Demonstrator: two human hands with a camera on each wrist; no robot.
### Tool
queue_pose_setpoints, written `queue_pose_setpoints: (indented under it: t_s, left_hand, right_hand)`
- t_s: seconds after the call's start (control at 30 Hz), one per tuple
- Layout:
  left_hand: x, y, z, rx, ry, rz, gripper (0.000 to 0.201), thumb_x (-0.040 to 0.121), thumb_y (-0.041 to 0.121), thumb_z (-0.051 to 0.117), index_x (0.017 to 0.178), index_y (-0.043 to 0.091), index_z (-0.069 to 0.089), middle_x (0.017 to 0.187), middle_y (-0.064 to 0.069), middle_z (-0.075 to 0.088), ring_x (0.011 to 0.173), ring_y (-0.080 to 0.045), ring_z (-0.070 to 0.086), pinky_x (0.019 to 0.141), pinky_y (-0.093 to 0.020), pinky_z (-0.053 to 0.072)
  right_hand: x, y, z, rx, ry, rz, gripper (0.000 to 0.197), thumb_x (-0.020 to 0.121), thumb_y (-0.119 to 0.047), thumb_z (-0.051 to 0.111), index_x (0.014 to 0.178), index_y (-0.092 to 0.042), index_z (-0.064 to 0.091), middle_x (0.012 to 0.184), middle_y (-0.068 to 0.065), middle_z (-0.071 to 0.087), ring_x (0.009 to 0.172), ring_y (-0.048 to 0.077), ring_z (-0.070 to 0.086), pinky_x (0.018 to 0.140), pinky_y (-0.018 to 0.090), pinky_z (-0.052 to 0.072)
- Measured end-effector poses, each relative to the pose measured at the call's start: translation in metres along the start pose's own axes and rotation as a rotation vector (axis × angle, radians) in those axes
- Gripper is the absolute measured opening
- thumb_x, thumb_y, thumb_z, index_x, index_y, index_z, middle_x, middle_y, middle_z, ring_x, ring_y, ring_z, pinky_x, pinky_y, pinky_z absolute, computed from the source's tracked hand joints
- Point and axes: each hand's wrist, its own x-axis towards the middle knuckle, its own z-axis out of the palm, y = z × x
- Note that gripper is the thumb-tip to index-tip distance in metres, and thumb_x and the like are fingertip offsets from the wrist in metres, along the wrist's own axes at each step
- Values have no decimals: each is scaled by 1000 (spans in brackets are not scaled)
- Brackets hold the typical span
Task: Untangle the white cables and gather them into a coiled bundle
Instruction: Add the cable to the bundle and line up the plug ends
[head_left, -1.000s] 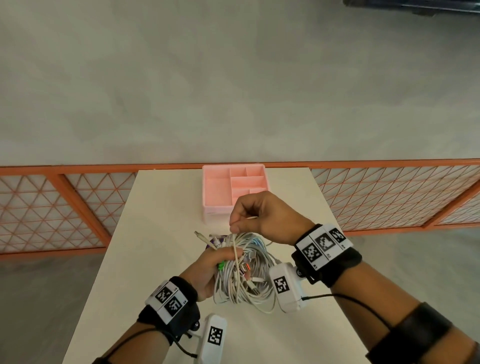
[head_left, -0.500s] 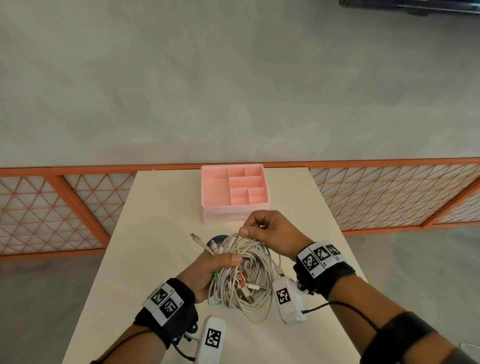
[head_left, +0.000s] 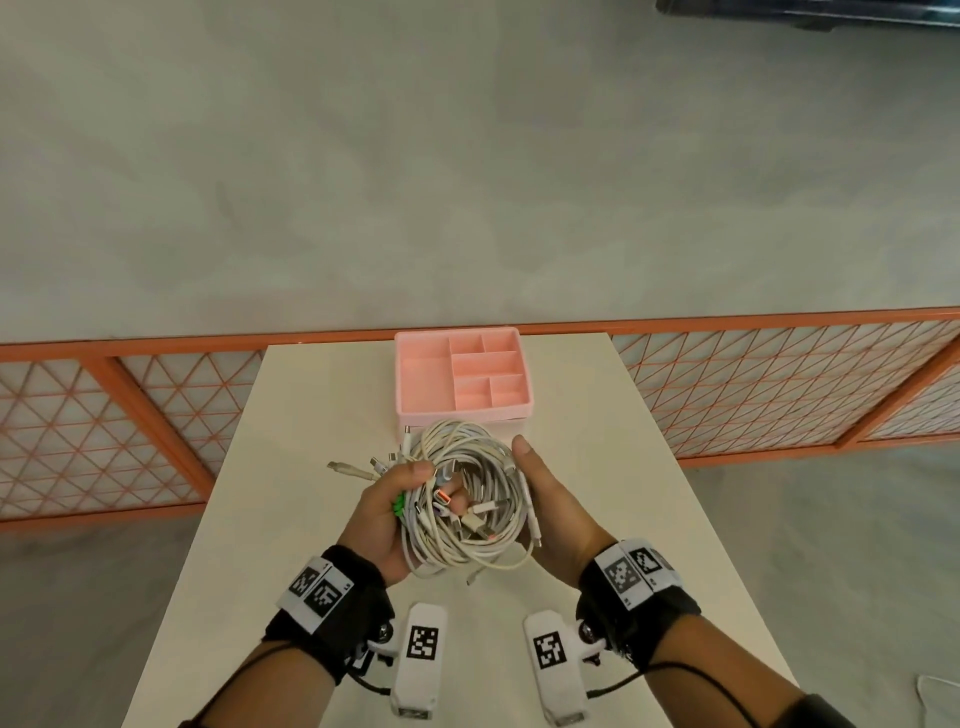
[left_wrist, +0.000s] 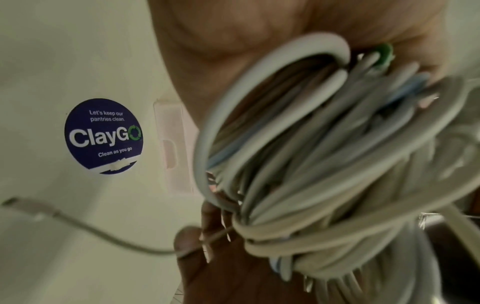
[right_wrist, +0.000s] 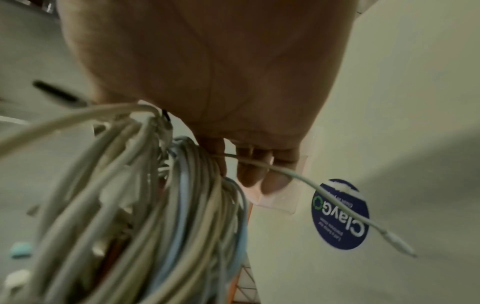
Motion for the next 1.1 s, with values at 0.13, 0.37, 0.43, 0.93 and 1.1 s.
queue_pose_setpoints:
  t_s: [0.13, 0.37, 0.43, 0.93, 1.1]
  left_hand:
    - [-1, 1, 2, -42, 5, 10, 35, 63, 29, 84, 68, 6, 59, 65, -11, 54, 62, -22, 57, 66, -35, 51]
    - [-1, -3, 4, -3, 73, -11, 33, 59, 27, 86, 69, 5, 63, 67, -10, 58, 65, -22, 62, 69, -35, 53]
    - [0, -4, 5, 39, 128, -1, 24, 66, 26, 80, 76, 5, 72, 72, -12, 66, 71, -23, 68, 72, -36, 57]
    - [-2, -24, 4, 370, 515, -3, 28, 89, 12, 70, 116, 7, 70, 109, -21, 73, 99, -38, 72, 82, -52, 59]
    - [0, -28, 8, 350, 583, 90, 29, 77, 6, 70, 105, -2, 72, 104, -31, 71, 93, -44, 71, 79, -51, 57]
  right_hand:
    - [-7, -13, 6, 137, -148, 51, 60, 94, -47, 41, 126, -1, 61, 112, 22, 64, 106, 34, 58, 102, 46, 42]
    - [-5, -15, 10, 225, -54, 88, 50, 91, -33, 44, 118, 4, 66, 106, 25, 64, 95, 32, 61, 89, 38, 50]
    - [-1, -12, 10, 168, 81, 57, 49, 95, -30, 44, 121, 6, 64, 115, 31, 64, 99, 37, 63, 88, 40, 52]
    - [2, 4, -4, -463, 345, -320, 24, 103, -21, 48, 119, -15, 66, 104, 2, 75, 97, 17, 71, 90, 38, 56]
    - [-4, 5, 4, -380, 314, -330, 28, 105, -24, 45, 123, -19, 65, 110, -2, 74, 105, 13, 69, 94, 32, 53]
